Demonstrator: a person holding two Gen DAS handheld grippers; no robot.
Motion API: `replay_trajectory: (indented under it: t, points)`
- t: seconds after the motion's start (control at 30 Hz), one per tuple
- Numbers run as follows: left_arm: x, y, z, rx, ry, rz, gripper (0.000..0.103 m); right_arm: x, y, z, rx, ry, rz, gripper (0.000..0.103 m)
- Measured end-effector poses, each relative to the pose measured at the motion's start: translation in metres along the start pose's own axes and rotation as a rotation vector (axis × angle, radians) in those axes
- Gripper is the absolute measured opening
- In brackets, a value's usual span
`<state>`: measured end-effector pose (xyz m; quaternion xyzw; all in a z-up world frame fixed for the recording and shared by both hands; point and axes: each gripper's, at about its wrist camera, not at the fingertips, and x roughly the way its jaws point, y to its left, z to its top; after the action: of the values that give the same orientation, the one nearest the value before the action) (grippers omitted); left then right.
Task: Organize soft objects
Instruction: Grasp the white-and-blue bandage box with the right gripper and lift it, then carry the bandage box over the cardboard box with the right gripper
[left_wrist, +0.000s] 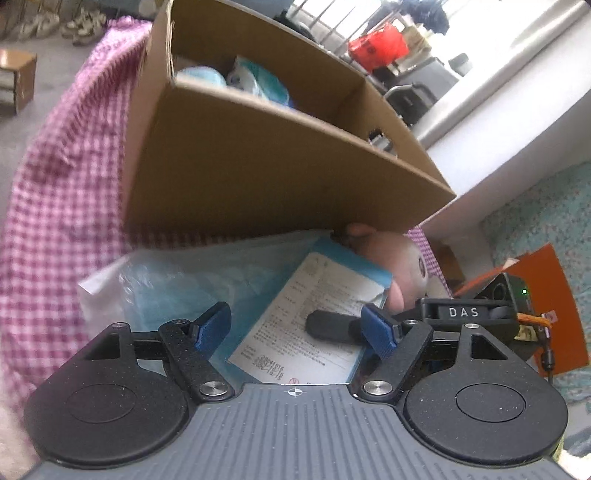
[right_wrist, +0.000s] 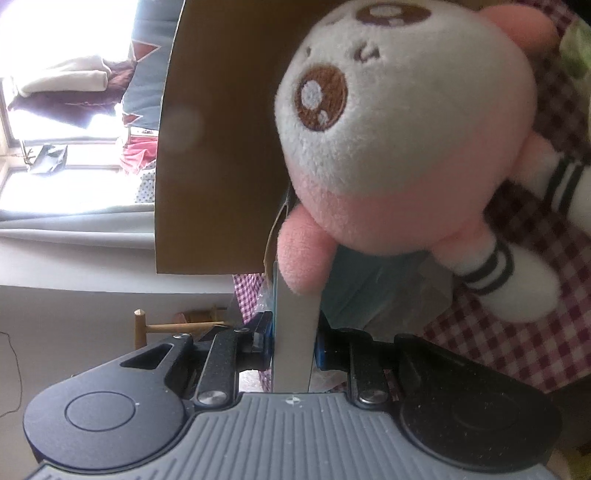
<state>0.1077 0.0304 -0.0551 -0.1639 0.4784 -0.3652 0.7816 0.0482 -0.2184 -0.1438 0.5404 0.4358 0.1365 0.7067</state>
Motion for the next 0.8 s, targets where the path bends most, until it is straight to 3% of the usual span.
replay_trajectory:
  t: [0.4, 0.5, 0.63, 0.8]
  points:
    - [0.000, 0.025, -0.014, -0.155, 0.075, -0.175, 0.080, -0.002, 0.002, 0.001, -0.052, 0.024, 0.026, 0.022]
    - [-0.010, 0.019, -0.020, -0.136, 0.060, -0.174, 0.081, -0.003, 0.010, -0.003, -0.082, 0.033, 0.037, 0.022]
    - [-0.022, 0.014, -0.025, -0.095, 0.044, -0.144, 0.092, -0.004, 0.019, -0.008, -0.109, 0.056, 0.072, 0.022]
    - [-0.032, 0.001, -0.027, -0.034, 0.037, -0.115, 0.092, -0.005, 0.038, -0.011, -0.168, 0.093, 0.110, 0.022]
